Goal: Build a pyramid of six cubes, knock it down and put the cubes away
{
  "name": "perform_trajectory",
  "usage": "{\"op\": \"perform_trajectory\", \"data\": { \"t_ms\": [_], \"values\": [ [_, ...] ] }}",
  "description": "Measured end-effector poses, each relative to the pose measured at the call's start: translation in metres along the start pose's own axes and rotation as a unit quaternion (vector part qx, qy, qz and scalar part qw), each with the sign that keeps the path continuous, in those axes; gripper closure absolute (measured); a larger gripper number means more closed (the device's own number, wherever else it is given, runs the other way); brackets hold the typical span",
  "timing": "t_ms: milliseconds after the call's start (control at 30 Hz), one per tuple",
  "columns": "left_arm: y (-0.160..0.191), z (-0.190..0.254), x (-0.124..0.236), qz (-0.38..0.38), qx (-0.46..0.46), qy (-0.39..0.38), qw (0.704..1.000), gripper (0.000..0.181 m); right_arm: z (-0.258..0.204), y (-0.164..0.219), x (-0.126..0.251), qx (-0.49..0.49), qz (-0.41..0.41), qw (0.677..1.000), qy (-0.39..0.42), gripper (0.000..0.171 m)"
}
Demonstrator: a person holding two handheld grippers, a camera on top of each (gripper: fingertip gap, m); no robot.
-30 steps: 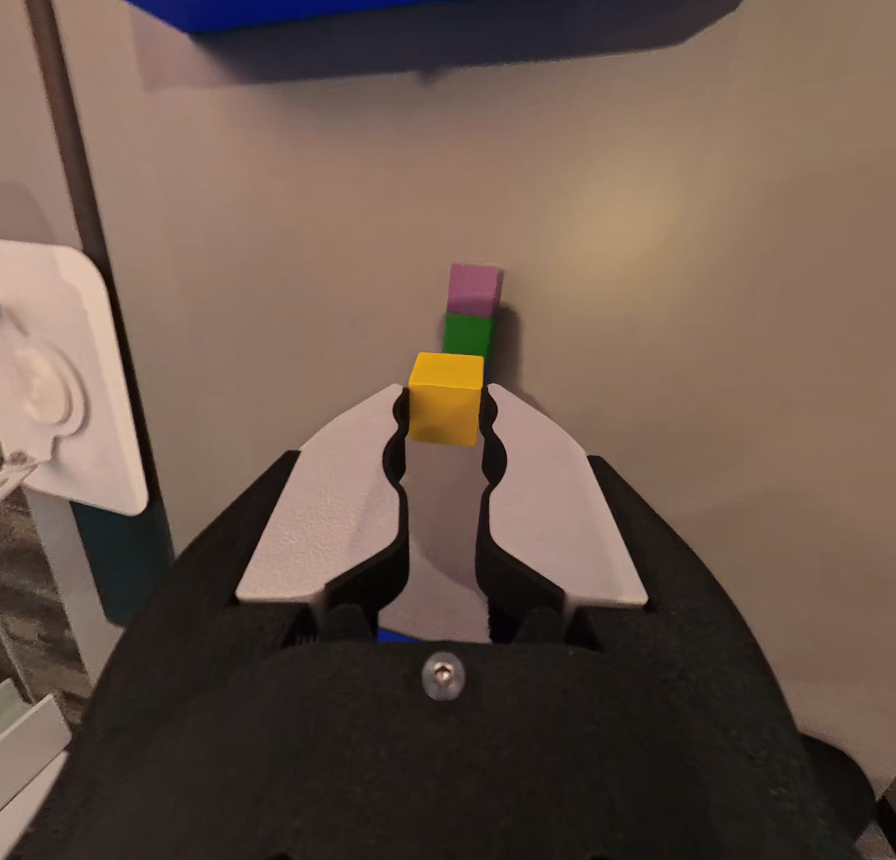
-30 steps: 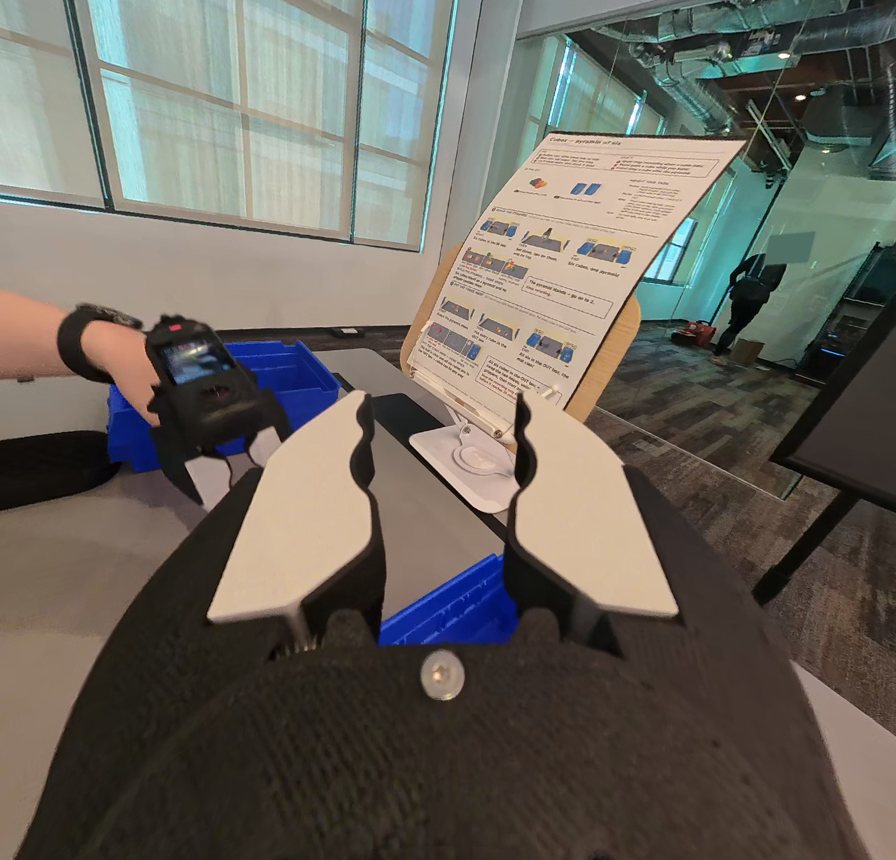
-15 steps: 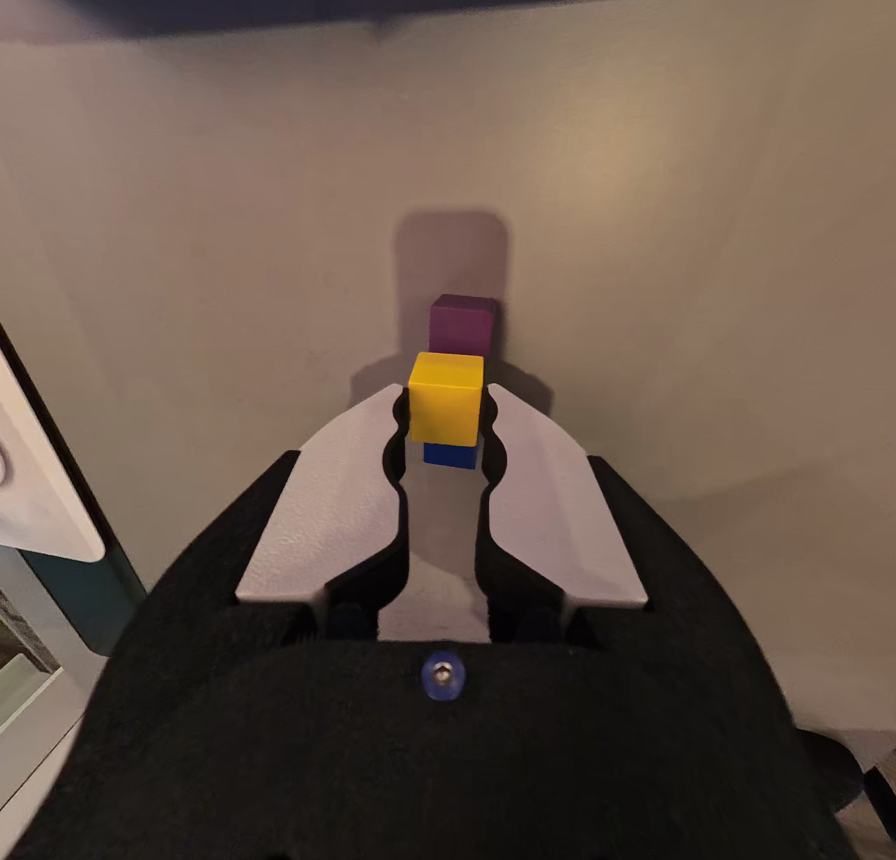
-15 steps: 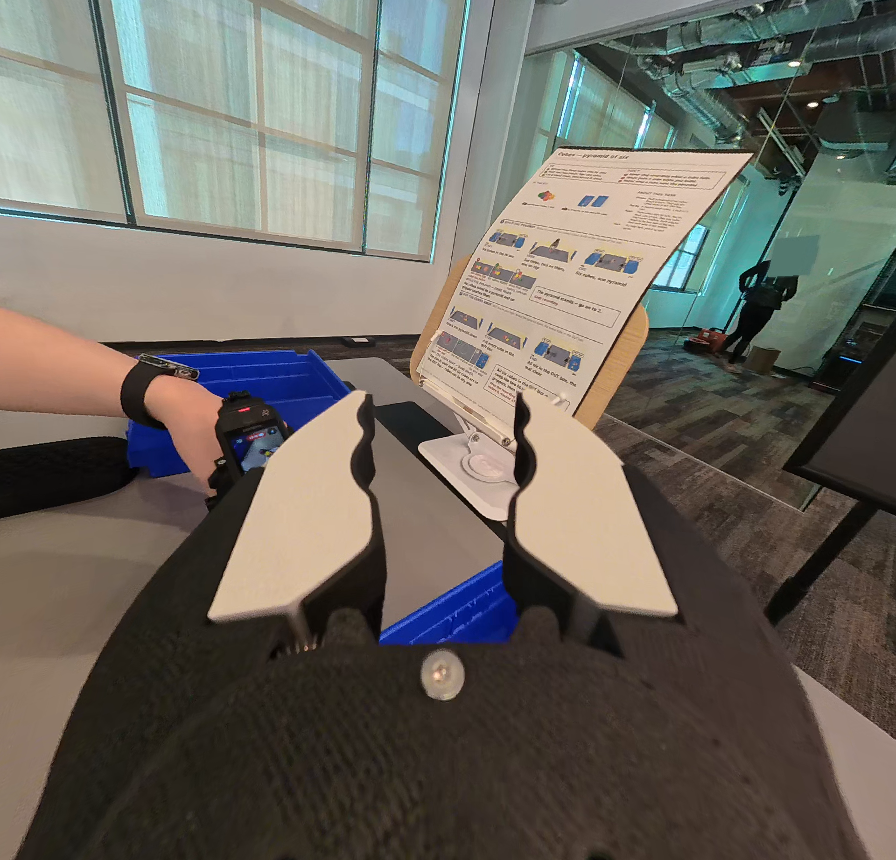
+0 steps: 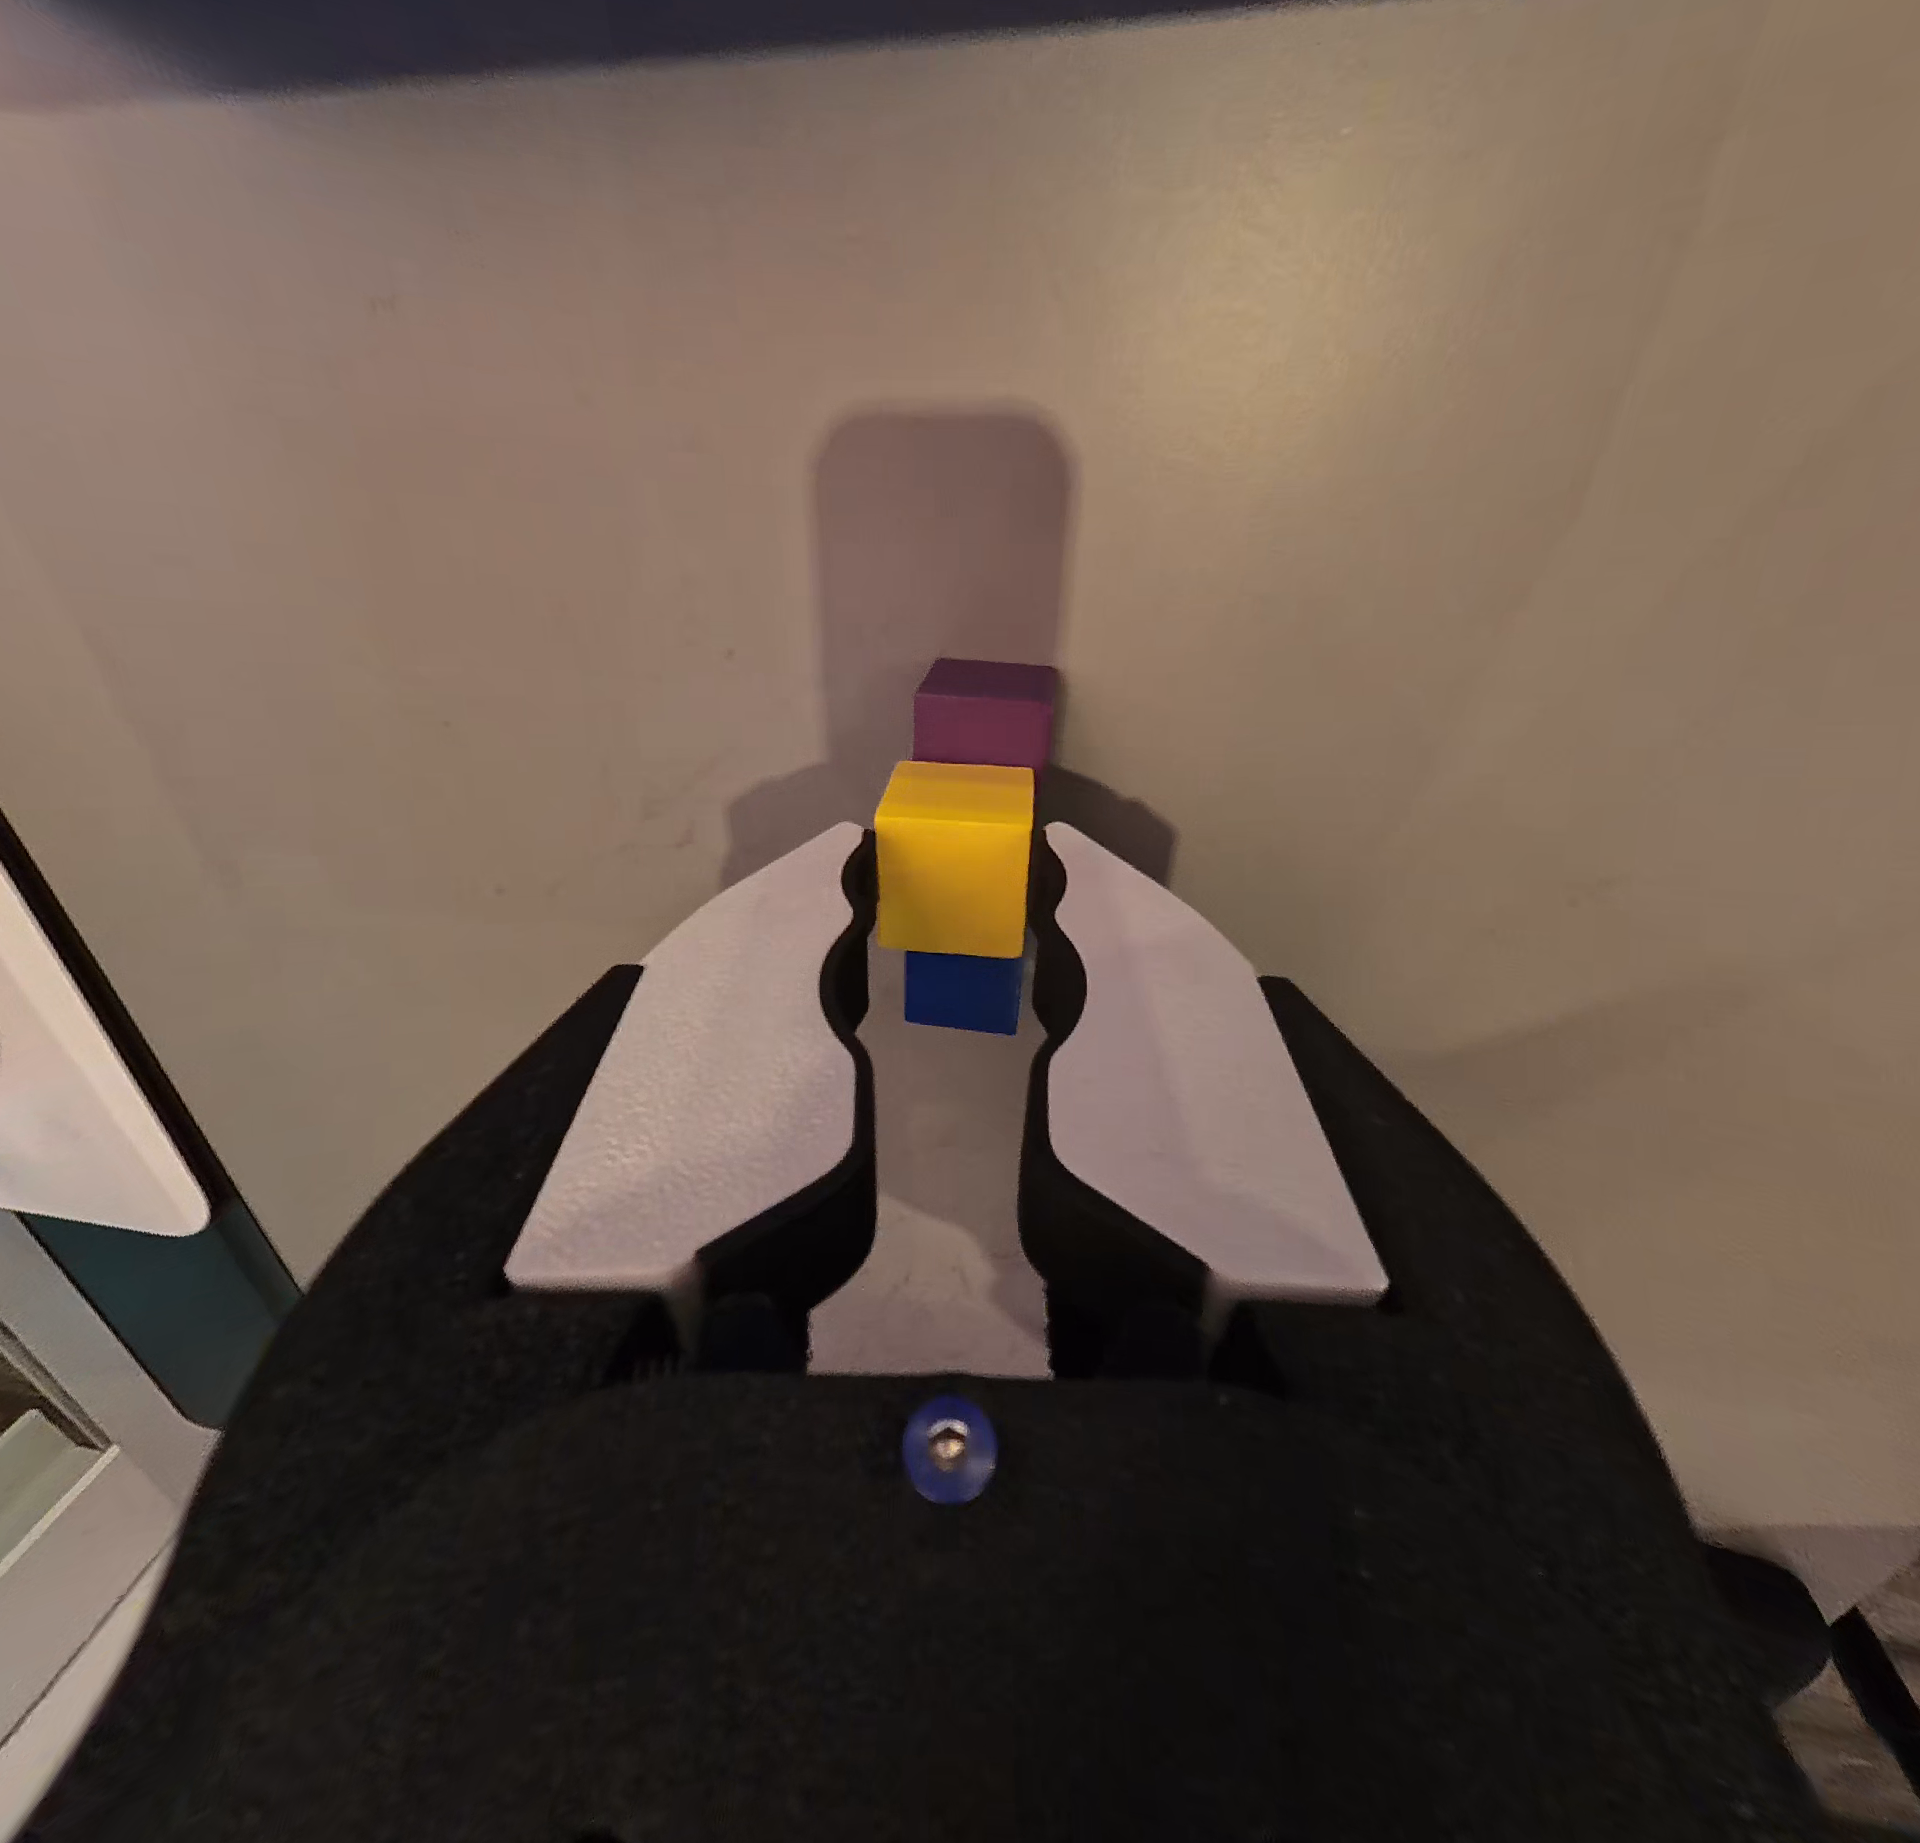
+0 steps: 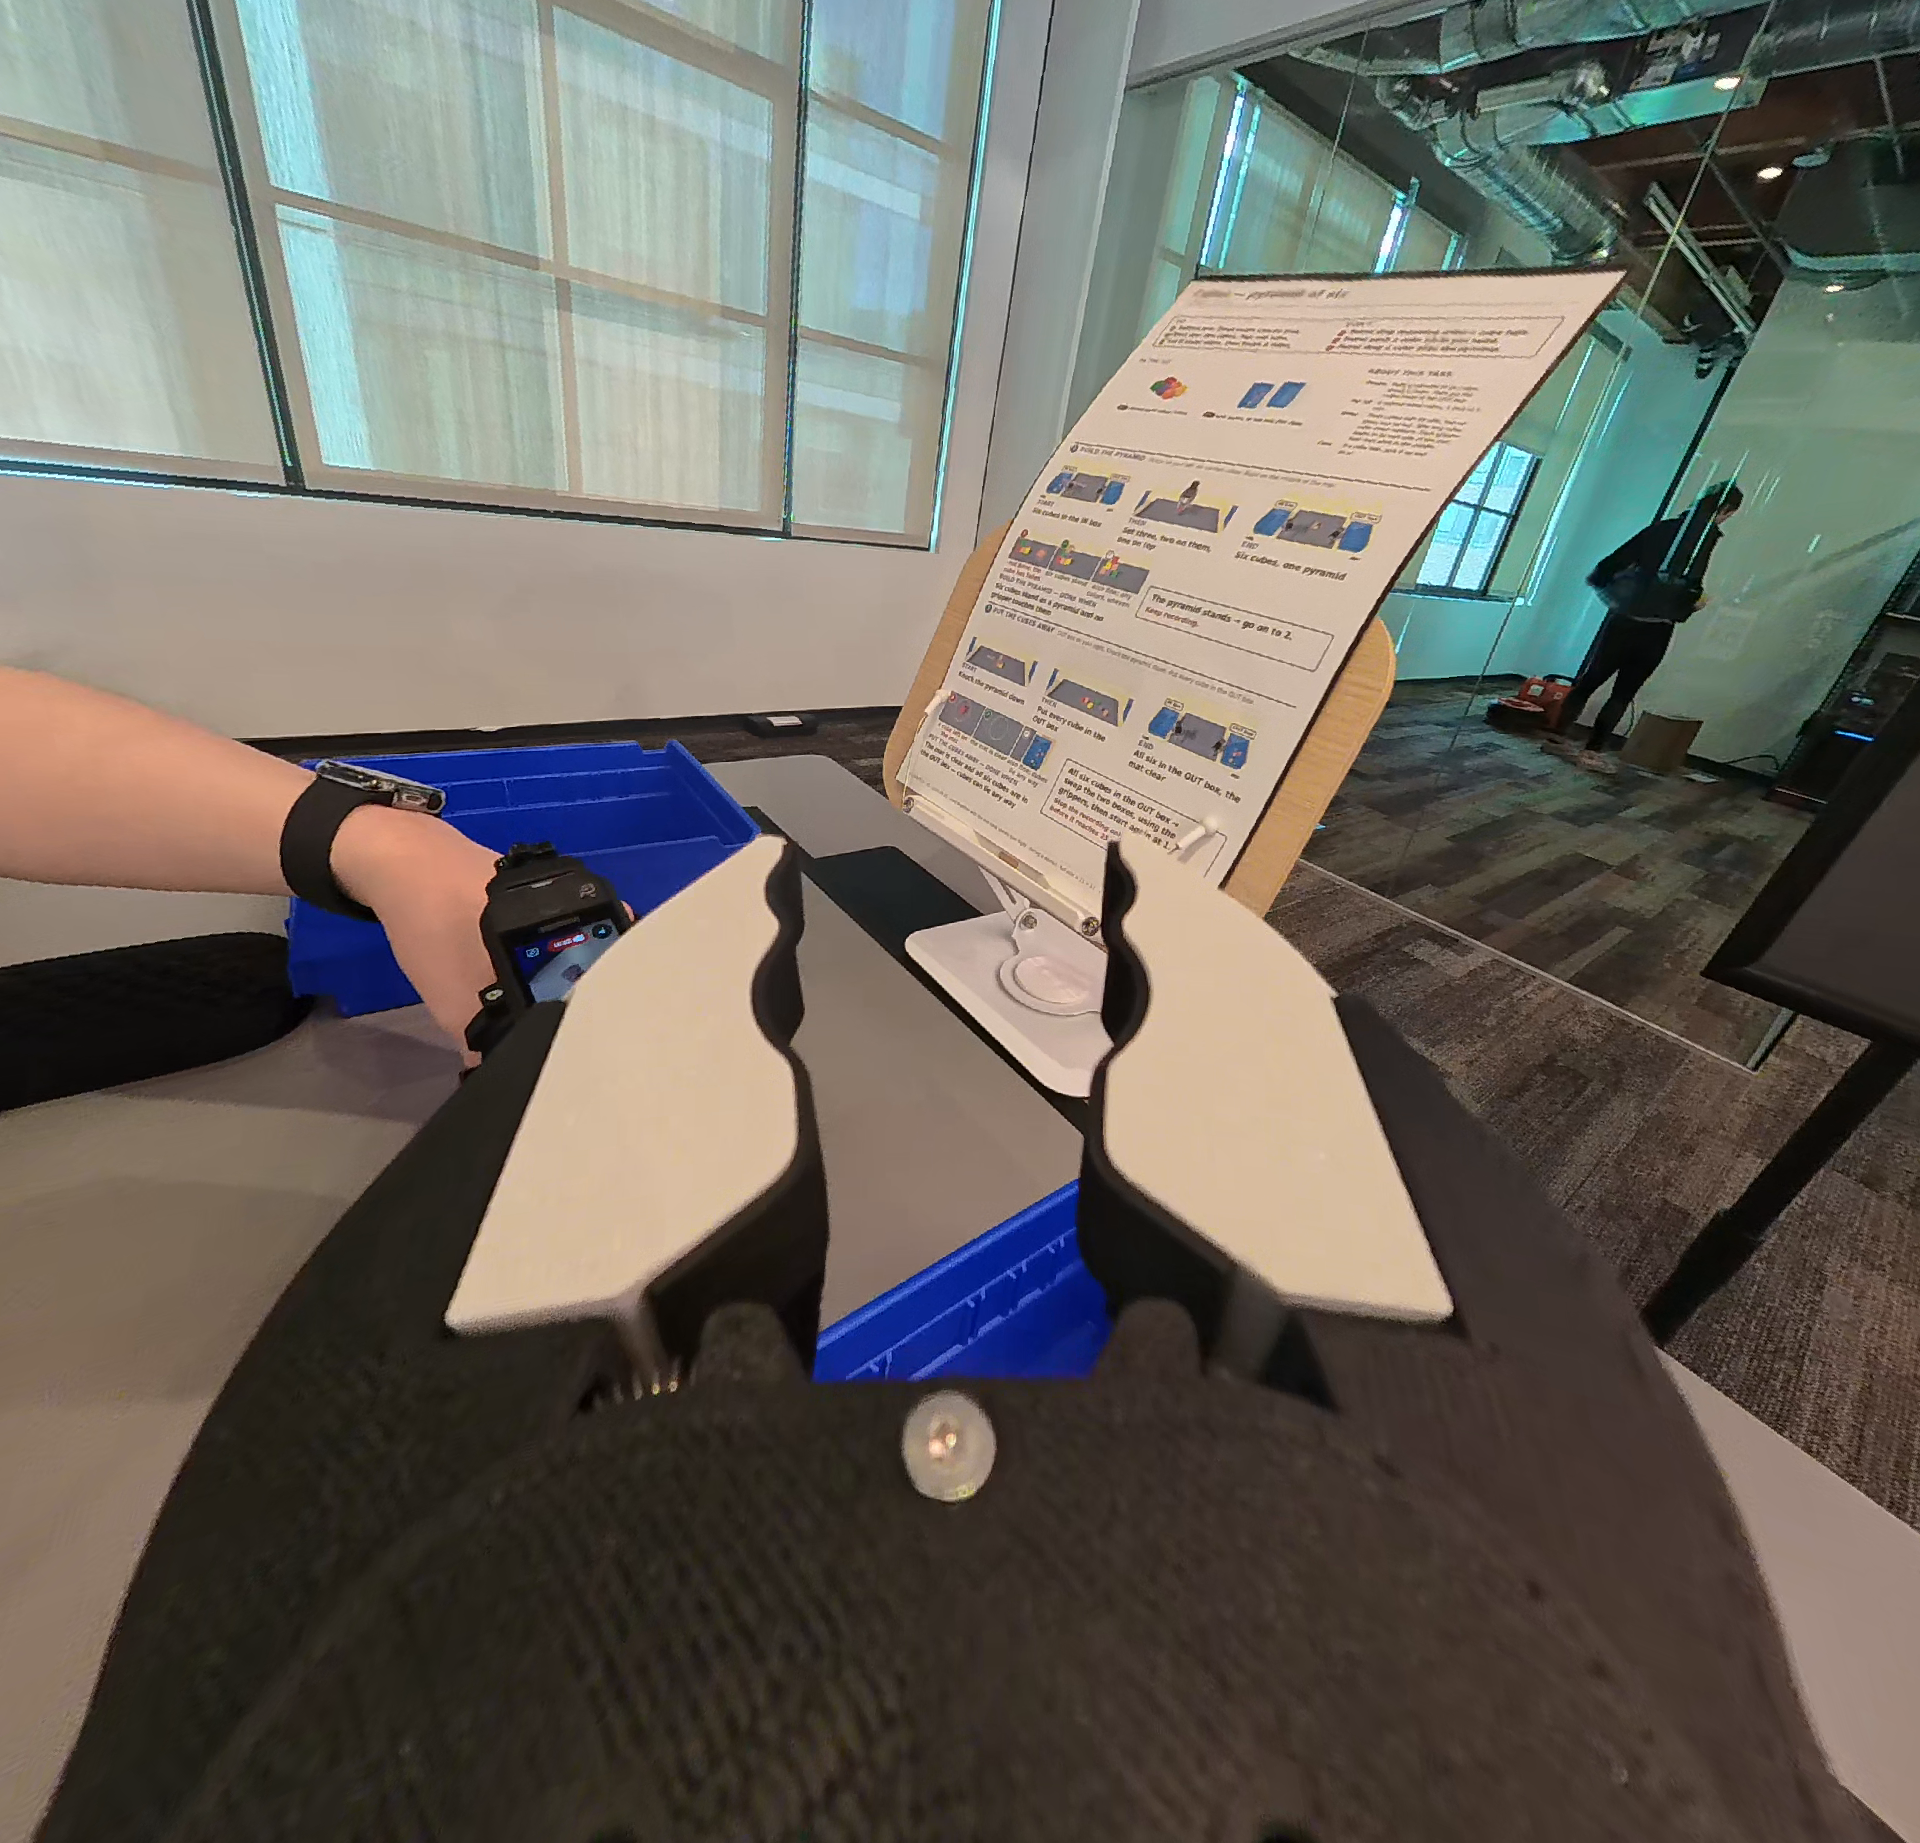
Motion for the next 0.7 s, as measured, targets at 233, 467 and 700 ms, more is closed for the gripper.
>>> {"op": "perform_trajectory", "data": {
  "t_ms": [233,467,700],
  "values": [
    [-0.008,0.002,0.023,0.042,0.012,0.026,0.999,0.131,0.000,-0.001,0.002,-0.004,0.006,1.000,-0.003,0.115],
    [0.025,-0.033,0.098,0.143,0.093,-0.035,0.985,0.137,0.004,0.000,0.007,-0.013,0.011,1.000,-0.001,0.115],
    [0.196,-0.117,0.145,0.181,0.388,-0.192,0.883,0.129,0.008,-0.003,0.013,-0.021,0.029,0.999,0.001,0.115]
  ]
}}
Point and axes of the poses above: each gripper's, where its closed fingertips meet, x back along the fingers, y out of its underside, z = x × y across the jaws, the point moved 2 cm from there along x, back along the fingers, and after that the axes turned 7 degrees about -y, right-handed, at the moved point
